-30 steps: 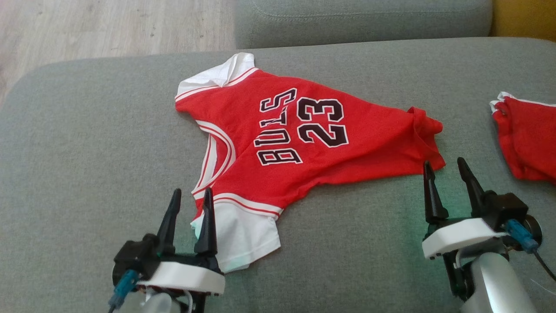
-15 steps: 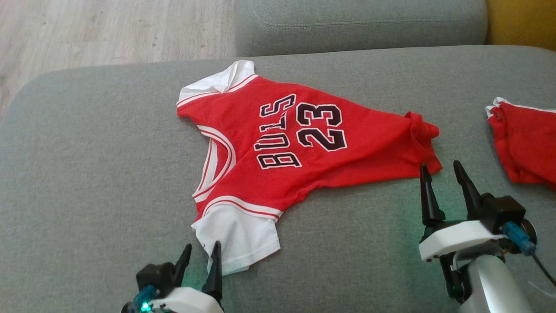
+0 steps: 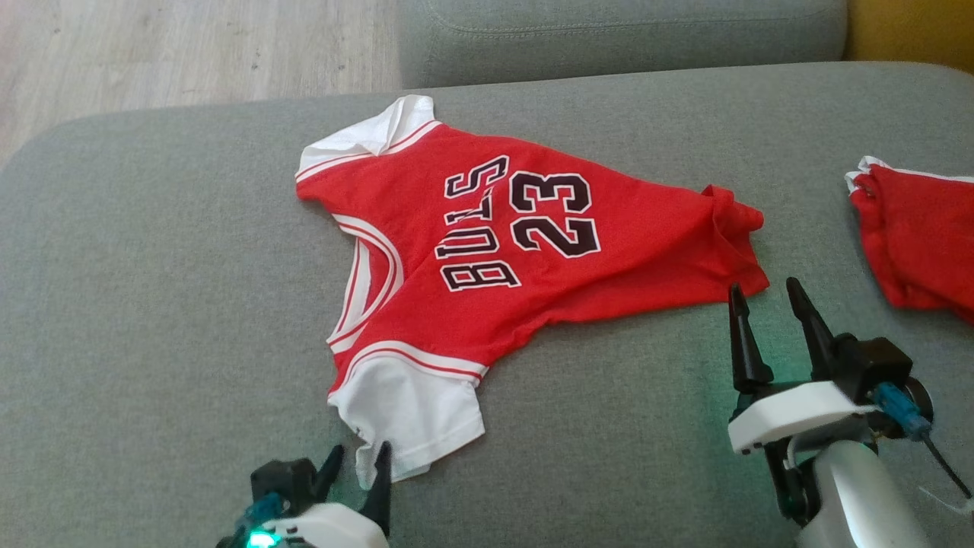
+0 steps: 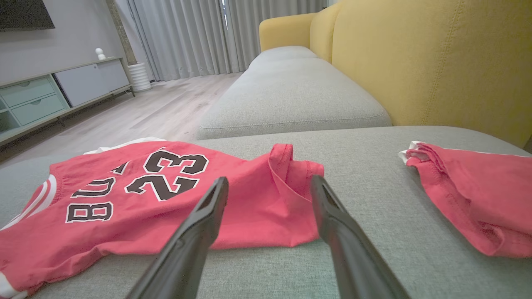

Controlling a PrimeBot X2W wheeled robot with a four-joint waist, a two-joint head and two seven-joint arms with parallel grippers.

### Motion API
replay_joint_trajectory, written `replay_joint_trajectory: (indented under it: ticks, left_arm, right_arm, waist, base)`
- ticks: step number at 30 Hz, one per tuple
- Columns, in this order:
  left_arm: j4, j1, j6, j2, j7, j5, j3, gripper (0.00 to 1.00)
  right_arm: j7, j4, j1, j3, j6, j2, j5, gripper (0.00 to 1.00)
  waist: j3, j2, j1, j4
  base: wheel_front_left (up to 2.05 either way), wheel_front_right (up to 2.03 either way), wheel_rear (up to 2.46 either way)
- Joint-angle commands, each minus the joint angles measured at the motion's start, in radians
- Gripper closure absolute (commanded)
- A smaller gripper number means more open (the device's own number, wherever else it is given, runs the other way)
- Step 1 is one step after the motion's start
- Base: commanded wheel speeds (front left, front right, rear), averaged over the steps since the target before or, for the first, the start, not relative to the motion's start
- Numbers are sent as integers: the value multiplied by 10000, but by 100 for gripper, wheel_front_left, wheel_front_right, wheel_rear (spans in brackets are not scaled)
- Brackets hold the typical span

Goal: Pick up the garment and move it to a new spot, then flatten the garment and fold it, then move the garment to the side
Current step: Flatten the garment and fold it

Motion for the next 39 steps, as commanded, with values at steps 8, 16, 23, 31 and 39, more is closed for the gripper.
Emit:
replay_joint_trajectory:
  ticks: [8, 16, 23, 31, 39]
  left_arm:
    - [-623, -521, -84, -12, -838, -261, 358, 100]
    - [-1434, -1010, -63, -134, -3002, -458, 1047, 100]
    - [-1635, -1168, -233, -195, -3382, -411, 1047, 100]
    - [-1581, -1235, -287, -228, -3446, -342, 913, 100]
    - [-1493, -1454, -354, -247, -3476, -303, 866, 100]
  right_arm:
    - [157, 158, -605, -311, 65, -15, -421, 0]
    - [928, 1355, -1257, -1246, 65, -15, -256, 0]
    - [1205, 3201, -2172, -1681, 65, -15, 364, 0]
    - [776, 4656, -3044, -1578, 65, -14, 1121, 0]
    - [381, 6133, -3889, -1788, 65, -14, 861, 0]
  waist:
    - [29, -1, 0, 55]
    - [130, -1, 0, 291]
    - [310, -1, 0, 480]
    - [470, -1, 0, 500]
    - [696, -1, 0, 526]
  base:
    - [0, 0, 0]
    - [0, 0, 0]
    - [0, 0, 0]
    - [0, 0, 0]
    - [0, 0, 0]
